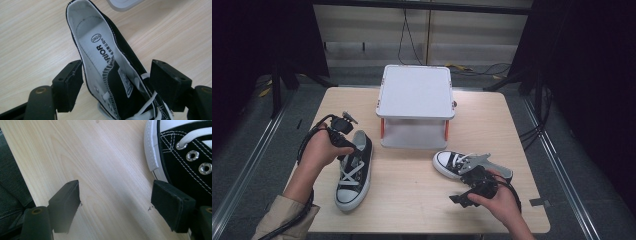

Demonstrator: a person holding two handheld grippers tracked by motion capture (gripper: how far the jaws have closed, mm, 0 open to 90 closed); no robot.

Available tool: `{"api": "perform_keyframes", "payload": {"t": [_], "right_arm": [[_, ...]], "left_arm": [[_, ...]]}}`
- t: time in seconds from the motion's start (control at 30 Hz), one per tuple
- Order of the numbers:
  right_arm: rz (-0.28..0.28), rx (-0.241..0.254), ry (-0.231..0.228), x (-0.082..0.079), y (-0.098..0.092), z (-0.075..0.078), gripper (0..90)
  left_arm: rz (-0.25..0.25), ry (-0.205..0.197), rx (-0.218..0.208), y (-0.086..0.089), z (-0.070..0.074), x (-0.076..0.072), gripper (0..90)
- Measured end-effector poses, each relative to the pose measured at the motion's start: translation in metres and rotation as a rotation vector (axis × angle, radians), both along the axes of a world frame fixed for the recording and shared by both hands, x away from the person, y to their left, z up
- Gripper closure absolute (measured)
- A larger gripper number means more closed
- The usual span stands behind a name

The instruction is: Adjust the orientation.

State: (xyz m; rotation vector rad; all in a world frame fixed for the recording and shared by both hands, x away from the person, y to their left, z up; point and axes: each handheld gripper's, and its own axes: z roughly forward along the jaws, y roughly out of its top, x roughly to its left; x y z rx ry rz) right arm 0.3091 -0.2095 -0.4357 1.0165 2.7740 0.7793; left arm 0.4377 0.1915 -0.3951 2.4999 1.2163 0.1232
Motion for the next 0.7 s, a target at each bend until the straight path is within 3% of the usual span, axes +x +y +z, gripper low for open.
{"api": "perform_keyframes", "payload": {"t": [0.2,0.47,0.57,0.63,0.7], "right_arm": [[-0.001,-0.002,0.004,0.001,-0.001,-0.002,23.0],[-0.002,0.002,-0.002,0.001,-0.003,-0.002,23.0],[-0.007,0.003,0.005,0.001,-0.003,-0.002,23.0],[-0.010,0.004,0.005,0.001,-0.004,-0.002,23.0],[-0.009,0.005,0.004,0.001,-0.005,-0.002,23.0]], "left_arm": [[-0.005,0.025,-0.033,-0.005,-0.009,0.003,26.8],[-0.014,0.070,-0.033,-0.015,-0.030,0.006,29.5],[-0.019,0.085,-0.040,-0.017,-0.035,0.006,34.0],[-0.034,0.081,-0.052,-0.019,-0.037,0.006,46.4],[-0.037,0.083,-0.044,-0.020,-0.037,0.006,51.7]]}}
